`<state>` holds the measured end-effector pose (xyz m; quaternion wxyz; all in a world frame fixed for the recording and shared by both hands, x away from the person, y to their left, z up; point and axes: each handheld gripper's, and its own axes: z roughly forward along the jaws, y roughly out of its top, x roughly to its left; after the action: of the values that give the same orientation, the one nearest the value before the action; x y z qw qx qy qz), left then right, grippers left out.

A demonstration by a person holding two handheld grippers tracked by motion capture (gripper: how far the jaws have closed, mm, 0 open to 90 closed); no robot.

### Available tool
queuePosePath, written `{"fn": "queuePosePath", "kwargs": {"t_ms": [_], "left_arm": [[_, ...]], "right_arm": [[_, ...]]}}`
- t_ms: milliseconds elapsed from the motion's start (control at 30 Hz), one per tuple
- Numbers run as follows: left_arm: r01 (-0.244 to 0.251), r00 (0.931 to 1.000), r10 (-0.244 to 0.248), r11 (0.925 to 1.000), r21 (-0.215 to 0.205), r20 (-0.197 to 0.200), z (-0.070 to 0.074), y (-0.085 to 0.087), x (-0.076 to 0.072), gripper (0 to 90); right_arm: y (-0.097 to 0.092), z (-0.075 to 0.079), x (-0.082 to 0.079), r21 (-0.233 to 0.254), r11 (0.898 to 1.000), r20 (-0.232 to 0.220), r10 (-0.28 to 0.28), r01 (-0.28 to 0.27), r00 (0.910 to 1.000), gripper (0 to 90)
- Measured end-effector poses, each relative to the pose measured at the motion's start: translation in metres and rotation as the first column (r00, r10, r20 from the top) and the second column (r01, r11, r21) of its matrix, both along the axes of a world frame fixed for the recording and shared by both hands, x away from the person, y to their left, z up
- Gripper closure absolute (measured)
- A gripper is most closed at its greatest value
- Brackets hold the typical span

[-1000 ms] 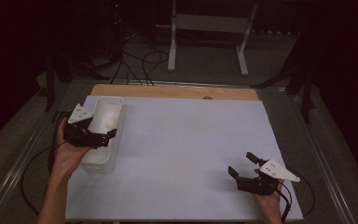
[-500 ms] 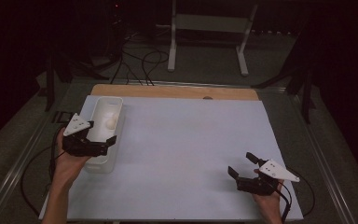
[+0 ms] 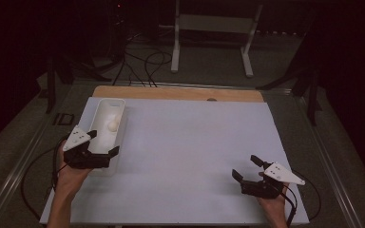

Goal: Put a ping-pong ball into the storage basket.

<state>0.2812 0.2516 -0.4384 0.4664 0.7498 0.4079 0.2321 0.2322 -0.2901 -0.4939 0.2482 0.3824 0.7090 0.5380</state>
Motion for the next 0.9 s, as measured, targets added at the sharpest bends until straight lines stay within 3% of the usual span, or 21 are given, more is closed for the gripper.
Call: {"fn": "queuePosePath", "kwargs": {"t_ms": [233, 800, 900], "left_arm": [[0.010, 0.9995, -0.009, 0.9996, -0.027, 0.031, -0.010, -0.005, -0.011, 0.5], [0.050, 0.9974, -0.047, 0.9976, -0.048, 0.054, -0.033, -0.007, -0.027, 1.5], [0.052, 0.9969, -0.050, 0.9982, -0.029, 0.061, -0.037, -0.008, -0.029, 1.9]], "right_arm": [[0.000, 0.000, 0.000, 0.002, 1.000, 0.001, 0.000, 0.000, 1.0000, 8.4], [0.000, 0.000, 0.000, 0.000, 1.000, -0.002, 0.004, -0.004, 1.0000, 8.4], [0.001, 0.000, 0.000, 0.002, 1.000, -0.002, 0.004, -0.004, 1.0000, 8.4]]}}
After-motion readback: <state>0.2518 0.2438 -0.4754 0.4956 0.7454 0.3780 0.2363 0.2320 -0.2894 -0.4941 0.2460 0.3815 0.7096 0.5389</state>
